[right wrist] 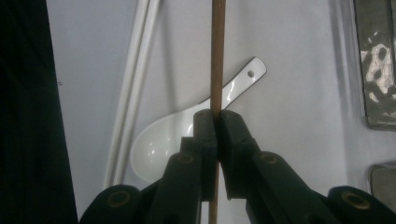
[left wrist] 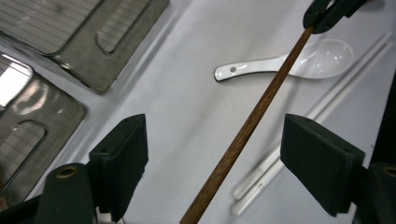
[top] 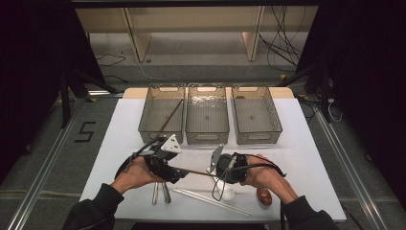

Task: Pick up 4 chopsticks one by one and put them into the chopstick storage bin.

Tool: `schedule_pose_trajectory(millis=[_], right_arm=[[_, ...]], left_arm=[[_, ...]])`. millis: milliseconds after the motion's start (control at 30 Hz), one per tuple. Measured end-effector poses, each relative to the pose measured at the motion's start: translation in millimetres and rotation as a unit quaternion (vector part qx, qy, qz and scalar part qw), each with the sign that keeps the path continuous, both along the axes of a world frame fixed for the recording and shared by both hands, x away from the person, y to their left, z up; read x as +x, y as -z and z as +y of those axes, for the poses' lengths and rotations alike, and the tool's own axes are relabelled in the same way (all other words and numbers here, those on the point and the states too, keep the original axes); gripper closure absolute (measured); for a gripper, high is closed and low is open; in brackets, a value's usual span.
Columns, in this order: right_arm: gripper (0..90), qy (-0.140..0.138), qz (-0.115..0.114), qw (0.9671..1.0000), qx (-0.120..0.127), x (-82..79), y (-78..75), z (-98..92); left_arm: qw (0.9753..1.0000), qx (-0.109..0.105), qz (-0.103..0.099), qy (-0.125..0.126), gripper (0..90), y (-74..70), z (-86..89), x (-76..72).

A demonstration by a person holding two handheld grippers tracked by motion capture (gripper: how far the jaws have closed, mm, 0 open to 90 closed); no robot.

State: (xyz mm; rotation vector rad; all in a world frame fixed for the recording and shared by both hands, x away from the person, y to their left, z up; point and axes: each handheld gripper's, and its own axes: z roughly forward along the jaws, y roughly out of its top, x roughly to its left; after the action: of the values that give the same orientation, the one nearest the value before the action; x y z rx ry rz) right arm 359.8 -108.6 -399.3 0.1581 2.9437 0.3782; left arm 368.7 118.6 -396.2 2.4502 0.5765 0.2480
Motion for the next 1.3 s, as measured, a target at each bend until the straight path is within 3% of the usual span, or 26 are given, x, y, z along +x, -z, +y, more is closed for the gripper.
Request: schedule_pose_trajectory(millis=[233, 333, 433, 800, 1167, 1300], right_arm=[[86.3, -0.014, -0.003, 0.9999, -0.001, -5.5, -0.7, 6.1], [86.3, -0.016, -0.004, 0.9999, 0.000, -6.3, -0.7, 6.5], [86.3, -0.013, -0.004, 0.9999, -0.007, -7.9, -2.3, 7.2], [86.3, -0.023, -0.002, 0.9997, -0.005, -10.8, -1.6, 10.2], [86.2, -0.032, -0.005, 0.9995, -0.003, -10.7, -0.8, 10.3], [86.0, -0.035, -0.003, 0.9994, -0.005, -12.1, 0.2, 10.7]], left_arm=[[0.9985, 0.039, 0.016, 0.033, 32.0, 4.5, -7.2, -1.5], [0.9972, 0.047, 0.033, 0.048, 36.8, 6.9, -9.8, -1.8], [0.9960, 0.063, 0.030, 0.055, 41.8, 9.0, -11.1, -2.7], [0.9932, 0.079, 0.031, 0.079, 56.5, 13.1, -13.2, -5.4], [0.9910, 0.078, 0.042, 0.100, 73.6, 14.3, -14.3, -6.7], [0.9882, 0.085, 0.050, 0.117, 76.4, 14.0, -14.8, -8.1]])
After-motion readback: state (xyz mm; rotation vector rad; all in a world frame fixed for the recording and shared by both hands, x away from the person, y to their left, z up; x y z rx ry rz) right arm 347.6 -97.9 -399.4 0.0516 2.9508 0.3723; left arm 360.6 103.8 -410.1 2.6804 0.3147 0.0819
